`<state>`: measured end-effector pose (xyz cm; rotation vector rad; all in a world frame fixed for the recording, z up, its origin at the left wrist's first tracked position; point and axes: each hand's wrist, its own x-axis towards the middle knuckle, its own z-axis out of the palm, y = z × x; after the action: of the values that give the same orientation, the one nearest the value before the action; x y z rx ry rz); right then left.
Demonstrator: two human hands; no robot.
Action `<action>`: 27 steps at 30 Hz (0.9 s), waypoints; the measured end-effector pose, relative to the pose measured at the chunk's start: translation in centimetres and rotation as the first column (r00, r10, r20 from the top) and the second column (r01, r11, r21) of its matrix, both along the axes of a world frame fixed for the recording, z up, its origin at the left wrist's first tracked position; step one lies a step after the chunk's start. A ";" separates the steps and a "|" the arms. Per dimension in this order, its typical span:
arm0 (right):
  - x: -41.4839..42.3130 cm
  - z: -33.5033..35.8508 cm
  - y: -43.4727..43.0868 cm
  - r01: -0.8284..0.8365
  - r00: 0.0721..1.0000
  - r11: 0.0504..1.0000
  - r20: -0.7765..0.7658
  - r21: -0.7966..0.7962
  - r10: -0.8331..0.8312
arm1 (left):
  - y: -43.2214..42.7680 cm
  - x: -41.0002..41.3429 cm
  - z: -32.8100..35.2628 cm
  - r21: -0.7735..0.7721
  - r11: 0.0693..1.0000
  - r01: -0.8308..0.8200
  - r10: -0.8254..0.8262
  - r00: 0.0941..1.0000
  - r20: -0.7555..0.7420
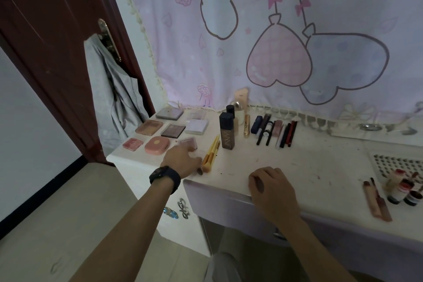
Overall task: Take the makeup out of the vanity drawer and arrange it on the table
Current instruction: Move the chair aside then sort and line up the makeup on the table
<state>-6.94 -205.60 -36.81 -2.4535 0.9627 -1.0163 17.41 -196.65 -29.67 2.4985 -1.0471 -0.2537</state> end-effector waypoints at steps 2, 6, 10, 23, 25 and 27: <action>0.0 0.1 0.1 -0.005 1.000 1.000 0.000 0.001 0.005 | -0.5 -0.9 0.1 -0.044 0.998 0.041 -0.037 0.996 0.079; -0.1 0.1 0.1 -0.013 1.000 1.000 0.003 -0.015 0.013 | -2.1 -2.8 0.1 0.002 0.994 0.109 -0.108 0.983 0.149; -0.1 0.1 0.1 -0.005 1.000 1.000 0.017 -0.010 0.005 | -3.1 -3.4 0.1 0.073 0.984 0.161 -0.172 0.968 0.185; 0.1 0.0 0.2 0.005 0.999 1.000 0.033 -0.013 -0.004 | -2.8 -3.4 -0.5 0.084 0.981 0.173 -0.185 0.968 0.168; 0.1 0.0 0.1 0.006 1.000 1.000 0.029 -0.021 -0.006 | -2.8 -3.6 -0.5 0.092 0.980 0.176 -0.191 0.965 0.183; 0.1 0.0 0.1 -0.005 1.000 0.998 0.006 -0.060 0.006 | -2.9 -3.8 -0.6 0.107 0.978 0.179 -0.198 0.959 0.202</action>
<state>-6.81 -205.46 -36.81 -2.4991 0.9359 -1.0649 13.64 -199.52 -30.25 2.5476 -1.3917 -0.0908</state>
